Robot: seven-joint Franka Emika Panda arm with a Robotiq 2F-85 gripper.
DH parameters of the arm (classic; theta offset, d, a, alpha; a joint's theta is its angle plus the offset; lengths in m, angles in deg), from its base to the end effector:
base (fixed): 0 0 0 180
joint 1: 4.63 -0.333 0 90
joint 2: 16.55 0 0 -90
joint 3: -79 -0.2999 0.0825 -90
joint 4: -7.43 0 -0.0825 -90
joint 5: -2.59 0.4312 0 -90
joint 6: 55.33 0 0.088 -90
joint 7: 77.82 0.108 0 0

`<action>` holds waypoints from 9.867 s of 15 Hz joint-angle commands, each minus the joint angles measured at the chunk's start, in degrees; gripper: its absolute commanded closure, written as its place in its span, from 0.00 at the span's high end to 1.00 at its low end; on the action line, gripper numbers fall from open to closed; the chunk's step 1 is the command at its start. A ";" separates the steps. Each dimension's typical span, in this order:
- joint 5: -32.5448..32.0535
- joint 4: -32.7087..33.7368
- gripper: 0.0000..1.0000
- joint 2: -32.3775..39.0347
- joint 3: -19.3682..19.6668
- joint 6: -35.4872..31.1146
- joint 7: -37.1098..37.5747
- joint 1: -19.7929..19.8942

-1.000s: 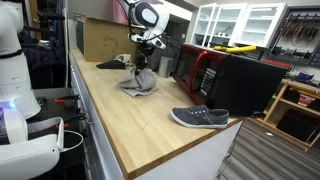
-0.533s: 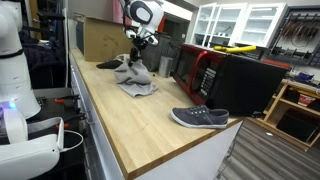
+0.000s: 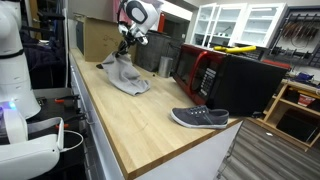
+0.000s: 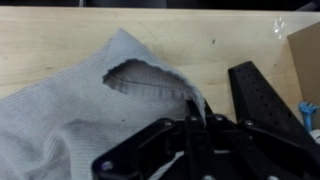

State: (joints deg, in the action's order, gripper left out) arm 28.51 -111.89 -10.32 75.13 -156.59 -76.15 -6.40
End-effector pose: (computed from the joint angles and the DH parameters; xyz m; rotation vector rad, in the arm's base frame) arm 0.5479 0.0930 0.3116 -2.6740 0.1554 0.6111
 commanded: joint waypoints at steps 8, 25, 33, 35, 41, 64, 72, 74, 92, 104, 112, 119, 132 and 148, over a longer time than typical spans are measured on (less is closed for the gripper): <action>0.86 -0.12 0.82 -3.62 5.24 15.64 -4.47 4.22; -4.70 1.90 1.00 -1.13 13.58 4.57 -4.61 12.14; -4.72 1.90 1.00 -1.13 13.58 4.54 -4.61 12.14; -4.02 2.50 1.00 0.07 13.51 3.78 -4.26 12.10; -3.58 4.61 1.00 3.63 11.72 1.41 -3.78 10.77; -7.62 10.73 1.00 13.73 6.59 -6.67 -3.73 6.48; -11.91 12.55 1.00 17.81 5.32 -10.89 -3.49 4.64; -12.04 12.77 1.00 18.97 5.09 -13.21 -3.30 4.24; -19.16 15.47 0.00 21.56 6.24 -19.41 -0.10 3.69; -18.39 18.66 0.37 21.34 9.53 -24.03 6.67 6.77; -14.19 17.93 0.95 17.53 6.44 -25.02 3.03 7.87; -3.47 22.51 1.00 19.14 0.20 -11.93 -12.70 10.06; -14.02 35.20 1.00 25.68 1.01 15.11 -24.74 9.06; -17.23 34.28 1.00 26.78 -1.32 9.23 -33.40 7.35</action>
State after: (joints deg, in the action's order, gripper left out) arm 13.68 -77.38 17.11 74.58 -147.97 -106.41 1.65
